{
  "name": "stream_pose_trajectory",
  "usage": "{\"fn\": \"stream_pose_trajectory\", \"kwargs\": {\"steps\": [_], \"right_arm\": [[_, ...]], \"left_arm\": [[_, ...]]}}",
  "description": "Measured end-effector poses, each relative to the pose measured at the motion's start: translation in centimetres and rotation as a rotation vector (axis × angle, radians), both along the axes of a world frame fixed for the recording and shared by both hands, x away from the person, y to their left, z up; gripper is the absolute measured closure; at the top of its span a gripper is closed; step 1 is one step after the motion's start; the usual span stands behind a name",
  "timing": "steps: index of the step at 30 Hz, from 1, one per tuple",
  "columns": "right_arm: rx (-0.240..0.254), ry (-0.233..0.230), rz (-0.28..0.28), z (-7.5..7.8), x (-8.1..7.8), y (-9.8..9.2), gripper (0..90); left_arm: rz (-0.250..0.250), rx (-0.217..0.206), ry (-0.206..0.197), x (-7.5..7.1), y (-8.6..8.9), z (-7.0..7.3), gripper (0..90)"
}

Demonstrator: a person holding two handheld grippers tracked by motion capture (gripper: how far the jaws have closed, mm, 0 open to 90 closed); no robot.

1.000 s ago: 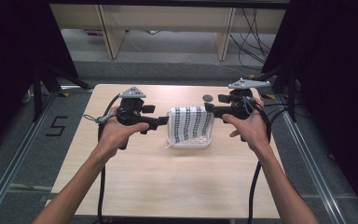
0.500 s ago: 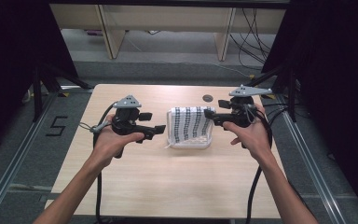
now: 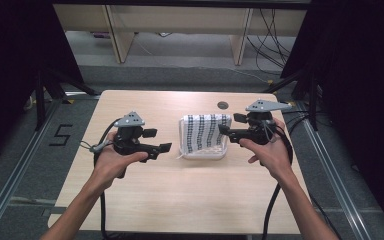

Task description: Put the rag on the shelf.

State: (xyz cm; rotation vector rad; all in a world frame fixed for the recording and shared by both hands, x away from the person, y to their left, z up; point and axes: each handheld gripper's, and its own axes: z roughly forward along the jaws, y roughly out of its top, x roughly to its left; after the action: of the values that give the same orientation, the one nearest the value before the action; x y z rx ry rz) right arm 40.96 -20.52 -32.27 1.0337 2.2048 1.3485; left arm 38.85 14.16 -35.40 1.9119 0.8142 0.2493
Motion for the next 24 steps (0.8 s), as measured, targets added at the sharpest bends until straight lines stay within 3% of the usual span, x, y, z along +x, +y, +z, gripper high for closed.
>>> {"fn": "stream_pose_trajectory", "kwargs": {"steps": [12, 17, 18, 19, 23, 24], "right_arm": [[-0.002, 0.024, 0.003, -1.3, -0.9, -0.4, 31.0], [0.000, 0.020, 0.007, -1.6, -1.5, -0.6, 30.8], [-0.003, 0.003, 0.022, -1.8, -1.4, -0.6, 30.8], [0.012, 0.022, 0.013, -1.8, -1.7, -0.6, 30.8], [0.013, 0.028, 0.009, -2.2, -2.4, -0.7, 30.8], [0.000, 0.010, 0.021, -2.3, -2.3, -0.8, 30.8]], "left_arm": [[-0.007, -0.004, -0.021, -1.6, 0.8, -1.0, 20.1], [0.001, 0.009, -0.021, -2.2, 1.0, -1.4, 20.2], [-0.008, 0.005, -0.024, -2.2, 1.0, -1.6, 20.1], [0.001, 0.010, -0.027, -2.3, 1.1, -1.7, 20.1], [0.008, 0.015, -0.023, -2.8, 1.3, -2.3, 20.2], [0.008, 0.015, -0.023, -2.8, 1.3, -2.3, 20.3]]}}
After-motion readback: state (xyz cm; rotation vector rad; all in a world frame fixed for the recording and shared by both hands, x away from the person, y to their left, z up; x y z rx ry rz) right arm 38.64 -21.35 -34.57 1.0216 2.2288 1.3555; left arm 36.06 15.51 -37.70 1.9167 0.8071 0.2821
